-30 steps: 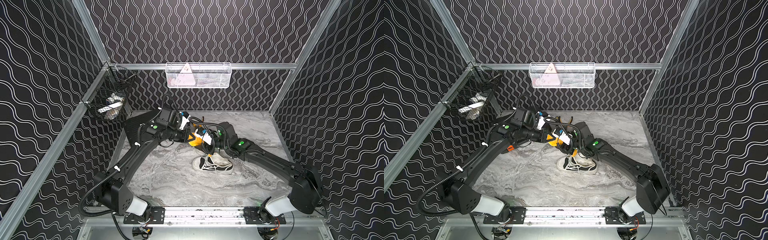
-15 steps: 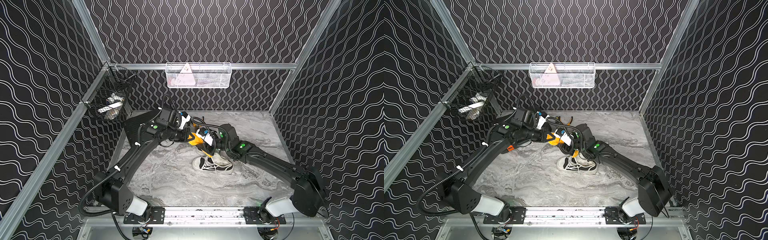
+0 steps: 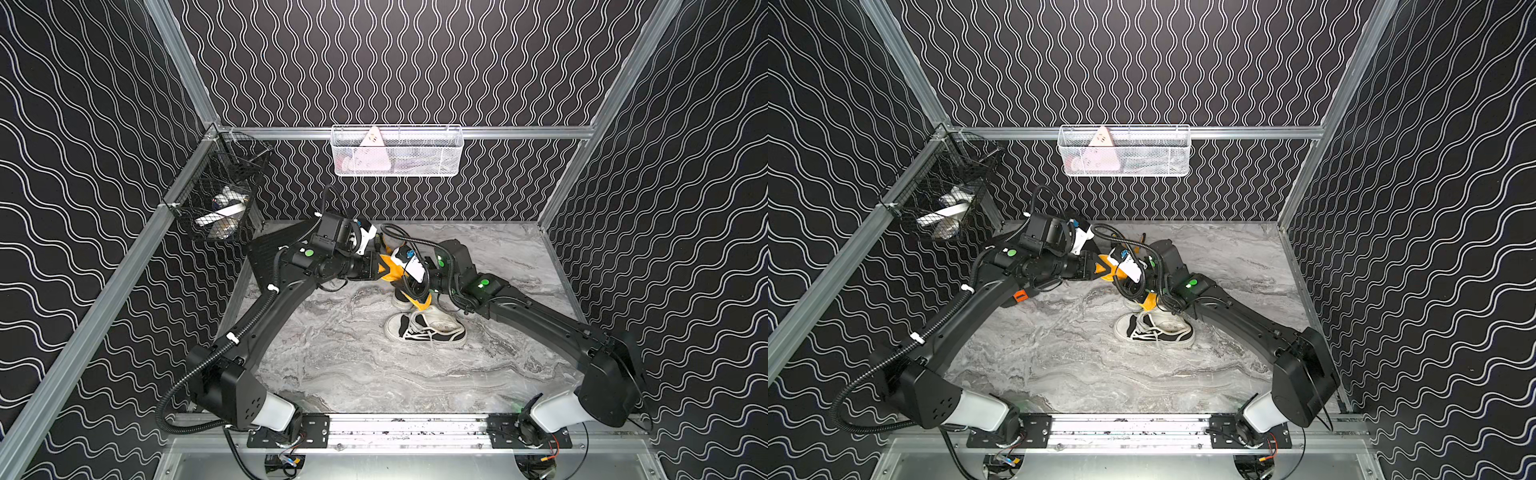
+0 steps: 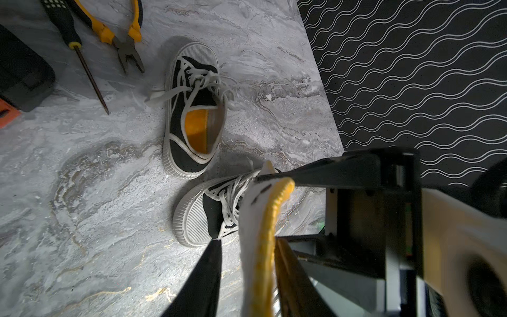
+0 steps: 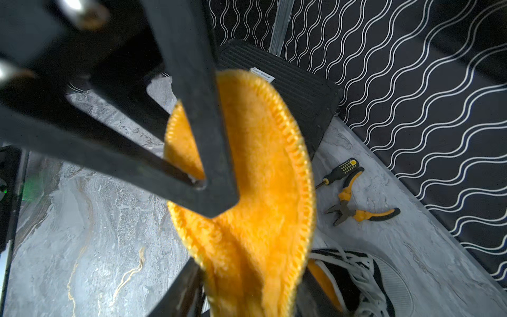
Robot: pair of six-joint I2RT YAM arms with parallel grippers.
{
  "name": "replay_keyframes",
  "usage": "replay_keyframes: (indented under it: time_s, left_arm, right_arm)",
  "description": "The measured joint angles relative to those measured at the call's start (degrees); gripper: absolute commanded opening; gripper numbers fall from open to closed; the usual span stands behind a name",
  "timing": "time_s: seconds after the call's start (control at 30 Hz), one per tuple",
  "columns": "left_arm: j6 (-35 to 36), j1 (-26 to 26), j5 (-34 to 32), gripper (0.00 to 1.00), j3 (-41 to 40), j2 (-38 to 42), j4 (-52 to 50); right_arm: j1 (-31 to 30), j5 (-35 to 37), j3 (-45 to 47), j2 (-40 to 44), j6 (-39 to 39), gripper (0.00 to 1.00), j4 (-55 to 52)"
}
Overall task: Insert the insole into the shoe
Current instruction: Pick up the insole from the center of the board.
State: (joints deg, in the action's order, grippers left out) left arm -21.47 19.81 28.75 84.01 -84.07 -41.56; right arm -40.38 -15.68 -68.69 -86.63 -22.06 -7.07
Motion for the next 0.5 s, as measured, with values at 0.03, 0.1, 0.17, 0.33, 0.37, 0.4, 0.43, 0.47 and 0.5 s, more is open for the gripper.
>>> replay_keyframes:
  time_s: [0.03, 0.1, 0.17, 0.33, 0.37, 0.4, 0.43, 0.47, 0.5]
  left_arm:
    - [0.0, 0.0, -0.6, 0.46, 0.3, 0.2, 0.0]
    - [-0.5, 0.0, -3.1, 0.47, 0.7, 0.6, -0.1]
    - [-0.9, 0.0, -6.6, 0.48, 0.7, 1.8, -0.3]
    - [-0.9, 1.2, -13.2, 0.50, 0.2, 4.5, -0.6]
    - [-0.9, 3.0, -14.8, 0.51, -0.5, 4.4, -0.6]
    - [-1.0, 6.0, -16.7, 0.52, -1.3, 4.1, -0.7]
    - [-1.2, 9.4, -18.1, 0.52, -2.1, 3.5, -0.9]
    - [-1.8, 12.7, -19.2, 0.53, -2.9, 2.8, -0.9]
    - [-2.8, 16.2, -21.4, 0.53, -3.8, 1.9, -0.8]
  right_arm:
    - [0.3, 0.2, -0.2, -0.2, 0.1, 0.47, -0.5]
    - [1.0, 0.3, -0.5, -0.4, 0.5, 0.47, -1.6]
    - [1.9, 0.4, -1.5, -0.9, 0.6, 0.47, -3.5]
    - [5.4, 3.3, -6.5, -2.3, 1.5, 0.48, -11.9]
    - [6.1, 3.8, -6.9, -2.2, 1.6, 0.48, -13.2]
    - [7.1, 4.6, -7.1, -1.8, 1.9, 0.48, -14.9]
    - [8.1, 5.3, -7.0, -1.2, 2.2, 0.48, -16.7]
    - [8.9, 5.7, -6.9, -0.6, 2.5, 0.48, -18.0]
    - [10.2, 6.1, -6.4, 0.6, 3.5, 0.49, -19.6]
